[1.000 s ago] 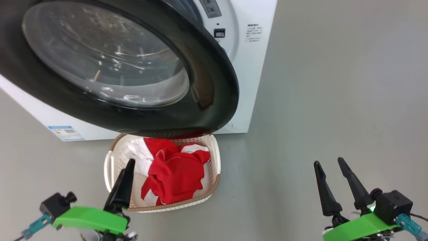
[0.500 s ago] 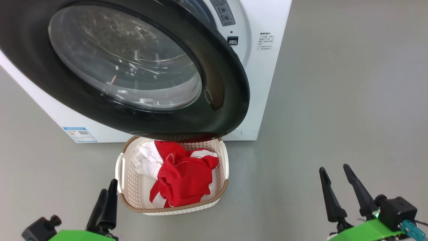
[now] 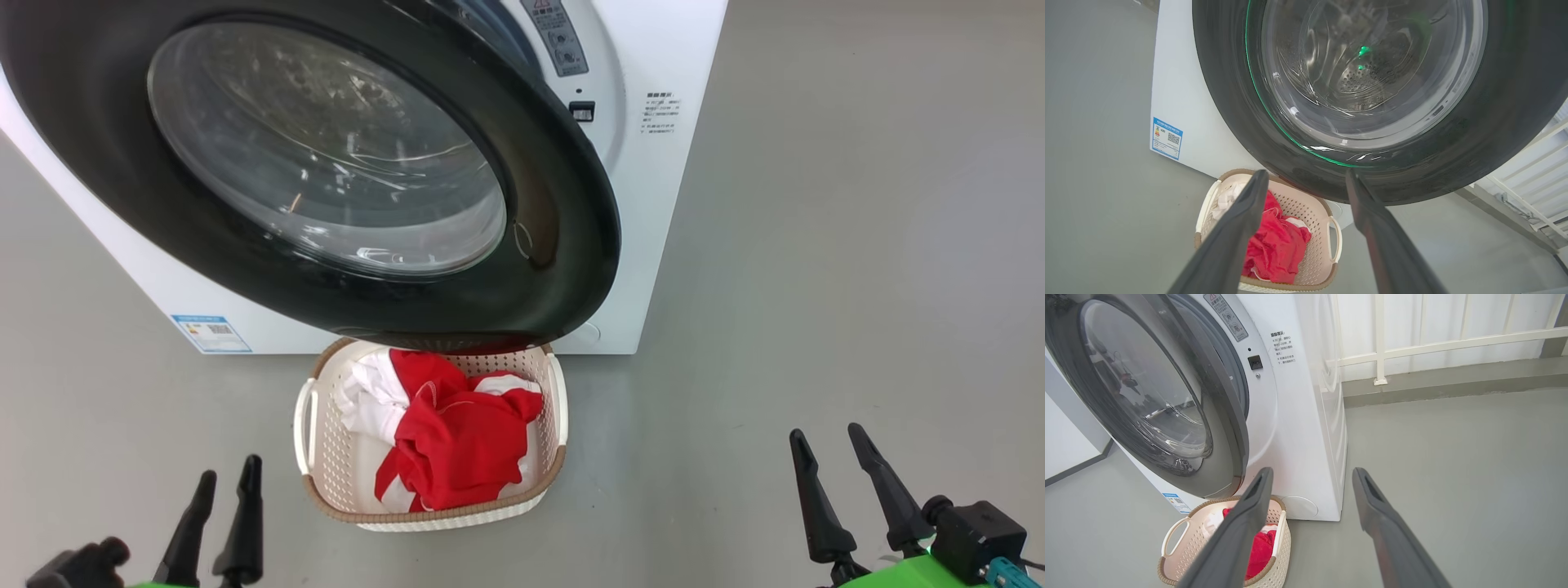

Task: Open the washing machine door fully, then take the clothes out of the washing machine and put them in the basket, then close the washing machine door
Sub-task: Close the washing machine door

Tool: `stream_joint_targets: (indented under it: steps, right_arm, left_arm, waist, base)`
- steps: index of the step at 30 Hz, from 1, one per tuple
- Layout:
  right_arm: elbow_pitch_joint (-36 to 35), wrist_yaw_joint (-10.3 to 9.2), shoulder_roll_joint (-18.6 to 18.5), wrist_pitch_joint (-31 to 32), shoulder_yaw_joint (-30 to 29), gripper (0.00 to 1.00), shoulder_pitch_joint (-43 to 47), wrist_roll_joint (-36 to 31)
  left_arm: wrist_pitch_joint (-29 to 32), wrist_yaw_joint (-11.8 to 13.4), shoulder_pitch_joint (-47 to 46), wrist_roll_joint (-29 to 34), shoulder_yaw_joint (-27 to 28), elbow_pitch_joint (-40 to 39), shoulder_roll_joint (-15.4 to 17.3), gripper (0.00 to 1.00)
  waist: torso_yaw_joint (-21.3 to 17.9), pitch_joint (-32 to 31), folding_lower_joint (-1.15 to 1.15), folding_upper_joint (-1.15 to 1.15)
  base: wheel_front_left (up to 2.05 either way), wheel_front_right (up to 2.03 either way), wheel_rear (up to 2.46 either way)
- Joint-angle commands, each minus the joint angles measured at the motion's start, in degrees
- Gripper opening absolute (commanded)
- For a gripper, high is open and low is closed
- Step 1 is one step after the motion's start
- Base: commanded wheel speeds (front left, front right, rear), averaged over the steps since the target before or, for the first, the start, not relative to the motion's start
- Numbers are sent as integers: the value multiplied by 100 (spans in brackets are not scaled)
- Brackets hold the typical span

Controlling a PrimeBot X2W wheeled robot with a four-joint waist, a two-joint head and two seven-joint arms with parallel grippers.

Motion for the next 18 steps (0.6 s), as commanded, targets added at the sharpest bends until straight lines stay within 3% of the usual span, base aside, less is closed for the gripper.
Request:
stream_joint_targets:
  steps: [1, 10, 18]
  right_arm:
    - [-154, 42, -56, -36, 83, 100, -31, -75]
    - [-188, 42, -53, -36, 33, 100, -22, -71]
    - [-223, 42, -50, -36, -4, 100, -34, -65]
  left_arm:
    - [-70, -33, -10, 374, 269, -156, 69, 100]
    - [-70, -33, 170, 2320, 689, -469, -240, 100]
    - [-70, -33, 360, 3090, 1058, -891, -581, 100]
  waist:
    - [0, -19, 0, 0]
    - [-2, -22, 0, 0]
    - [-50, -51, 0, 0]
  base:
    - [0, 0, 0]
    - [0, 0, 0]
    - [0, 0, 0]
